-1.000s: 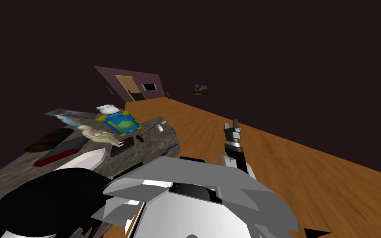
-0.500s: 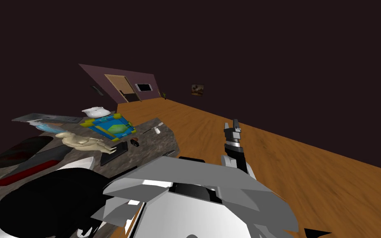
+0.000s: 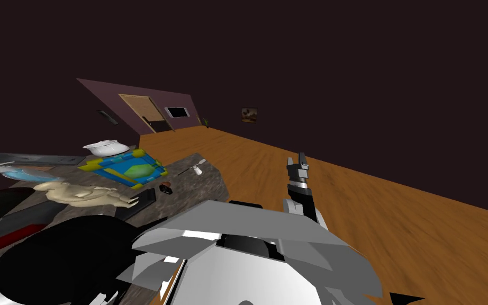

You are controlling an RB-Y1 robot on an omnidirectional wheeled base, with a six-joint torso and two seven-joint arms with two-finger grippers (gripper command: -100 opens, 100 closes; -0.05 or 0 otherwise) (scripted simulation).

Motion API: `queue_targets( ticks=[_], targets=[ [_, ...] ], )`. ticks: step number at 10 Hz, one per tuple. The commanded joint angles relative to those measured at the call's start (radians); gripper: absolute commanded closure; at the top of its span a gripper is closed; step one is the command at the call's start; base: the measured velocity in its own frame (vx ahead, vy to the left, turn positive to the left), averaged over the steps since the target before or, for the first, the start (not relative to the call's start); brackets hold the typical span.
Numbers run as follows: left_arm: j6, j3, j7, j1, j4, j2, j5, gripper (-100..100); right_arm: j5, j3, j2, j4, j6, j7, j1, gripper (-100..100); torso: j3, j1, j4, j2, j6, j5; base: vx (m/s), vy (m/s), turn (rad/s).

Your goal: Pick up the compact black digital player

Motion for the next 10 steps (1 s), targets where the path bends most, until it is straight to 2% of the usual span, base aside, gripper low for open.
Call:
queue_targets(
  ticks=[1,2,3,4,5,6,7,8,9,10],
  targets=[
    [0.003,-0.016,-0.002,-0.001,0.002,0.05,0.045,-100,0.0,0.0,0.0,0.0,0.0,0.0,0.0,0,0.0,0.0,0.0,0.0,0.0,0.0,0.031,0.038,-0.092],
    [0.003,-0.016,-0.002,-0.001,0.002,0.06,0.045,-100,0.0,0.0,0.0,0.0,0.0,0.0,0.0,0,0.0,0.0,0.0,0.0,0.0,0.0,0.014,0.015,-0.001],
    [0.003,-0.055,-0.005,0.001,0.012,0.101,0.085,-100,0.0,0.0,0.0,0.0,0.0,0.0,0.0,0,0.001,-0.002,0.0,0.001,-0.001,0.0,0.027,0.025,-0.189],
    [0.003,-0.055,-0.005,0.001,0.012,0.126,0.096,-100,0.0,0.0,0.0,0.0,0.0,0.0,0.0,0,0.0,-0.001,0.0,0.0,0.0,0.0,0.028,0.033,-0.107],
    [0.002,-0.092,-0.008,0.001,0.022,0.162,0.133,-100,0.0,0.0,0.0,0.0,0.0,0.0,0.0,0,0.0,-0.001,0.0,0.0,-0.001,0.0,0.043,0.05,-0.131],
    [0.002,-0.092,-0.008,0.001,0.022,0.189,0.145,-100,0.0,0.0,0.0,0.0,0.0,0.0,0.0,0,0.0,0.0,0.0,0.0,0.0,0.0,0.035,0.043,-0.095],
    [0.001,-0.127,-0.012,0.002,0.033,0.221,0.193,-100,0.0,0.0,0.0,0.0,0.0,0.0,0.0,0,0.0,0.0,0.0,0.0,0.0,0.0,0.038,0.047,-0.189],
    [0.001,-0.127,-0.012,0.002,0.033,0.249,0.193,-100,0.0,0.0,0.0,0.0,0.0,0.0,0.0,0,0.0,0.0,0.0,0.0,0.0,0.0,0.027,0.045,-0.083],
    [0.001,-0.161,-0.016,0.002,0.044,0.289,0.236,-100,0.0,0.0,0.0,0.0,0.0,0.0,0.0,0,0.0,0.0,0.0,0.0,-0.001,0.0,0.029,0.045,-0.157],
    [0.001,-0.161,-0.016,0.002,0.044,0.306,0.239,-100,0.0,0.0,0.0,0.0,0.0,0.0,0.0,0,0.0,0.0,0.0,0.0,0.0,0.0,0.029,0.047,-0.072]
  ],
)
